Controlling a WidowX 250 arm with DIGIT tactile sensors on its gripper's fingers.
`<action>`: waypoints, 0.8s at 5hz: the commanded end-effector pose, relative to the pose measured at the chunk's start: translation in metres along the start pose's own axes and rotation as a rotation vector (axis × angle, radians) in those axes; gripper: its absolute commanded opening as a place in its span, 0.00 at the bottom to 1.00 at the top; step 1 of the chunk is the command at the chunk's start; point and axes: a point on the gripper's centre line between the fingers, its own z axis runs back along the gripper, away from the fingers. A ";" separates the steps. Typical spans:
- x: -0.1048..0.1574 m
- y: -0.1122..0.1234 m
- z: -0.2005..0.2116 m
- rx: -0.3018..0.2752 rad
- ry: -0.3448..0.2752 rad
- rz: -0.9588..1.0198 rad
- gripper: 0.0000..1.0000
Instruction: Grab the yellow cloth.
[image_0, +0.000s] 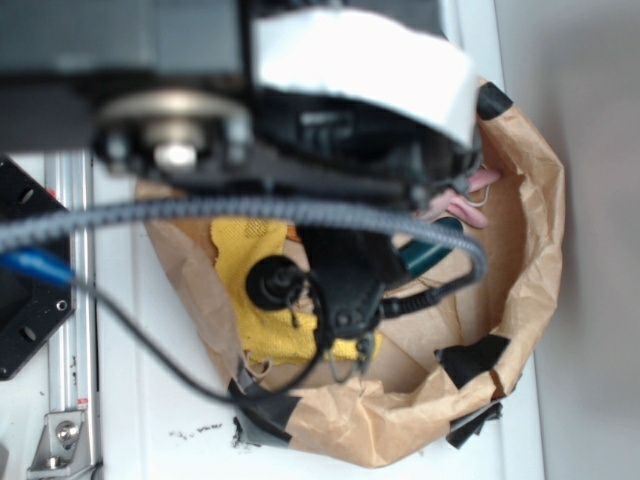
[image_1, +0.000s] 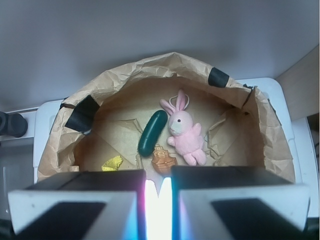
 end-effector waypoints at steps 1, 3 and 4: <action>-0.045 0.006 -0.083 -0.163 0.182 -0.055 1.00; -0.059 -0.047 -0.103 -0.457 0.164 -0.160 1.00; -0.066 -0.062 -0.103 -0.455 0.174 -0.201 1.00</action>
